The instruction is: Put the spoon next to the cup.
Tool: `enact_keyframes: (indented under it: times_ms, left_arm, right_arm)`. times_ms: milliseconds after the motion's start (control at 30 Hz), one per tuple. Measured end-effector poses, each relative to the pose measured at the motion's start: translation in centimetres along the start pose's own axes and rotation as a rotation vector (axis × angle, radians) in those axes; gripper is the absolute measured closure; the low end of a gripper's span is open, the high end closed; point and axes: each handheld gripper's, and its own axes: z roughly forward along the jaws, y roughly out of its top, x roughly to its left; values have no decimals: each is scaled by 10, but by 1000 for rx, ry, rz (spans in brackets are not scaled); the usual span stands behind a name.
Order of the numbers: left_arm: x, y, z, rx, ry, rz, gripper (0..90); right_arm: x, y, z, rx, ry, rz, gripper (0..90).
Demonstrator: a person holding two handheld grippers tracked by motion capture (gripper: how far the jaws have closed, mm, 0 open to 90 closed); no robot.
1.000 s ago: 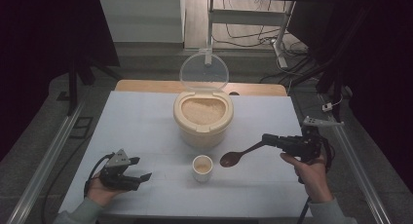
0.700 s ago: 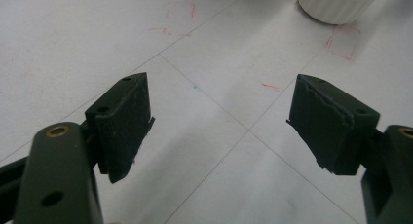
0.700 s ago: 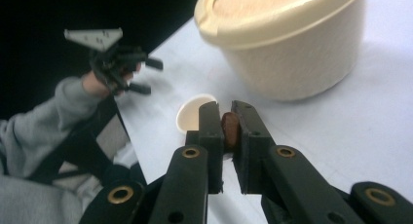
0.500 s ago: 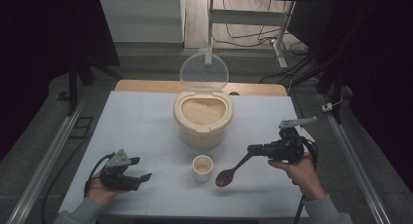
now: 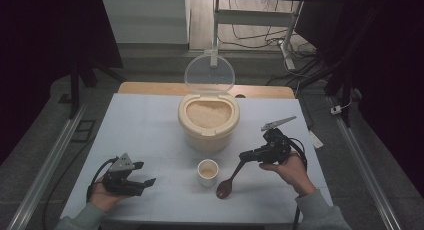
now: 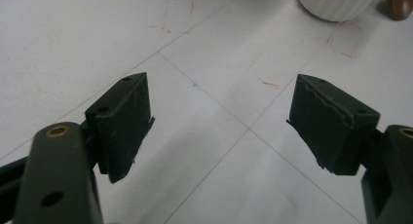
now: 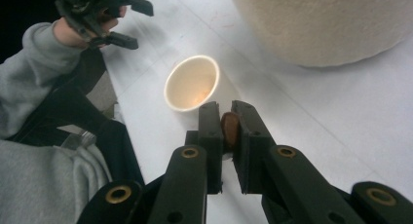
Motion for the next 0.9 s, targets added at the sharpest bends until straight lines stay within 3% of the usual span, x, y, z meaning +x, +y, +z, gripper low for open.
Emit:
enact_keyframes:
  times_ms: [200,667,900]
  left_arm:
    - [0,0,0,2,0,1,228]
    - [0,0,1,7,-1,4,227]
    - [0,0,1,7,-1,5,227]
  right_arm:
    - [-14,6,11,-9,-37,32,788]
    - [-42,-7,39,-154,-193,56,687]
    - [-59,-17,57,-105,-298,54,581]
